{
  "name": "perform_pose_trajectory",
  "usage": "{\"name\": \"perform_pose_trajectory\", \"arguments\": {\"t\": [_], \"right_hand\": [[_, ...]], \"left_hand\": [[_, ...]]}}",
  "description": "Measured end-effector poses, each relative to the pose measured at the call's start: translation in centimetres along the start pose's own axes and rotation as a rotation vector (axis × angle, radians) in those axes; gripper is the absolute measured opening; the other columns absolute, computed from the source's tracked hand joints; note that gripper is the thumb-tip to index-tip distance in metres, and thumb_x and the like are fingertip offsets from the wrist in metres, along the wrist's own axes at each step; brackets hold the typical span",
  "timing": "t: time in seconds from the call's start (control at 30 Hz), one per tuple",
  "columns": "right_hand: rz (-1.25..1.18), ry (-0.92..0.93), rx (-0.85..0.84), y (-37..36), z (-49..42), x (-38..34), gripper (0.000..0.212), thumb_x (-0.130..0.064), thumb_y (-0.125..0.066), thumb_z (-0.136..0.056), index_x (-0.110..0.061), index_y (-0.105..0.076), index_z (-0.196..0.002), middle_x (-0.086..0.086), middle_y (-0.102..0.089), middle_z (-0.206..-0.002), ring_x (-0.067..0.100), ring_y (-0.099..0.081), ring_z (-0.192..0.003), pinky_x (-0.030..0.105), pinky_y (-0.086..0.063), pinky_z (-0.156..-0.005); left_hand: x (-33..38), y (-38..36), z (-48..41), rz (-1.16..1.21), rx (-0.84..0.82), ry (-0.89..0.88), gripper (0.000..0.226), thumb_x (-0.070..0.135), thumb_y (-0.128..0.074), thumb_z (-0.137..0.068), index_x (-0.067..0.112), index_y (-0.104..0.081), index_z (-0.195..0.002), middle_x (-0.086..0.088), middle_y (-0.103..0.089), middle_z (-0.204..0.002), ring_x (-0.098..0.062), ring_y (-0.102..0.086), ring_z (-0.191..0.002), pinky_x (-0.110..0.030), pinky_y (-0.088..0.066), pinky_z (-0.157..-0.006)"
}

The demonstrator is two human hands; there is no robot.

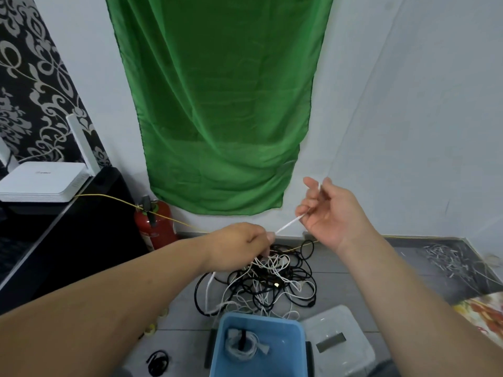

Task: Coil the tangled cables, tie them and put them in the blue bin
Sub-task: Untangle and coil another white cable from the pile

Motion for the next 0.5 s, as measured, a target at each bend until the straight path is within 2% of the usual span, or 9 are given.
{"name": "perform_pose_trajectory", "arguments": {"t": [0.07,0.13,0.2,0.27,0.33,0.4,0.5], "right_hand": [[0.077,-0.015,0.026,0.7,-0.1,-0.4,0.037,-0.035,-0.041,-0.11,-0.01,-0.058,-0.131,-0.007,-0.033,-0.05,0.008,-0.027,-0.038,0.022,-0.032,-0.042],[0.166,-0.071,-0.028,0.8,0.2,-0.4,0.033,-0.035,-0.045,-0.109,-0.014,-0.061,-0.128,-0.008,-0.028,-0.047,0.007,-0.024,-0.035,0.02,-0.03,-0.038],[0.223,-0.125,-0.106,0.6,0.6,-0.5,0.027,-0.028,-0.049,-0.106,-0.012,-0.067,-0.118,-0.007,-0.041,-0.051,0.006,-0.037,-0.039,0.021,-0.034,-0.038],[0.257,-0.171,-0.187,0.1,1.1,-0.7,0.025,-0.02,-0.05,-0.1,-0.006,-0.07,-0.108,-0.002,-0.056,-0.063,0.011,-0.053,-0.048,0.021,-0.037,-0.04],[0.321,-0.226,-0.288,-0.1,1.4,-0.6,0.029,-0.018,-0.049,-0.096,-0.001,-0.07,-0.107,0.0,-0.049,-0.058,0.012,-0.044,-0.044,0.023,-0.03,-0.039],[0.45,-0.277,-0.37,0.0,1.6,-0.1,0.031,-0.022,-0.048,-0.1,-0.002,-0.068,-0.109,-0.003,-0.034,-0.049,0.01,-0.029,-0.037,0.022,-0.022,-0.038],[0.646,-0.334,-0.451,0.0,2.0,0.8,0.034,-0.036,-0.048,-0.103,-0.009,-0.069,-0.097,-0.006,-0.027,-0.046,0.008,-0.024,-0.035,0.021,-0.02,-0.037]], "left_hand": [[-1.0,0.9,-0.1,0.006,0.011,0.009,0.041,0.05,-0.044,-0.105,0.023,-0.07,-0.089,0.012,-0.054,-0.067,-0.004,-0.051,-0.063,-0.023,-0.044,-0.064],[-2.2,1.5,-0.5,-0.003,-0.01,0.013,0.04,0.055,-0.052,-0.101,0.023,-0.069,-0.084,0.013,-0.054,-0.065,-0.005,-0.05,-0.06,-0.024,-0.045,-0.063],[-3.5,2.1,-0.7,-0.021,-0.025,0.014,0.037,0.055,-0.057,-0.098,0.024,-0.067,-0.08,0.013,-0.052,-0.063,-0.006,-0.047,-0.059,-0.027,-0.045,-0.063],[-4.5,2.5,-0.9,-0.022,-0.029,0.029,0.03,0.051,-0.057,-0.099,0.029,-0.067,-0.081,0.013,-0.056,-0.069,-0.007,-0.05,-0.065,-0.032,-0.049,-0.069],[-4.8,2.7,-1.0,-0.056,-0.036,0.042,0.026,0.047,-0.055,-0.1,0.031,-0.066,-0.083,0.01,-0.06,-0.076,-0.008,-0.053,-0.071,-0.034,-0.052,-0.076],[-4.8,2.8,-1.1,-0.108,-0.016,0.055,0.033,0.05,-0.058,-0.099,0.025,-0.062,-0.077,0.009,-0.055,-0.07,-0.009,-0.05,-0.065,-0.029,-0.048,-0.069],[-5.5,3.3,-1.1,-0.178,0.079,0.132,0.06,0.07,-0.064,-0.087,0.016,-0.051,-0.064,0.004,-0.043,-0.057,-0.013,-0.042,-0.054,-0.027,-0.039,-0.056]]}}
Point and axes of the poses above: each hand's wrist, its own z-axis away from the middle knuckle, its own y-axis out of the back of the hand, x = y × z, the point moved 3 cm from there along -z, towards the middle knuckle
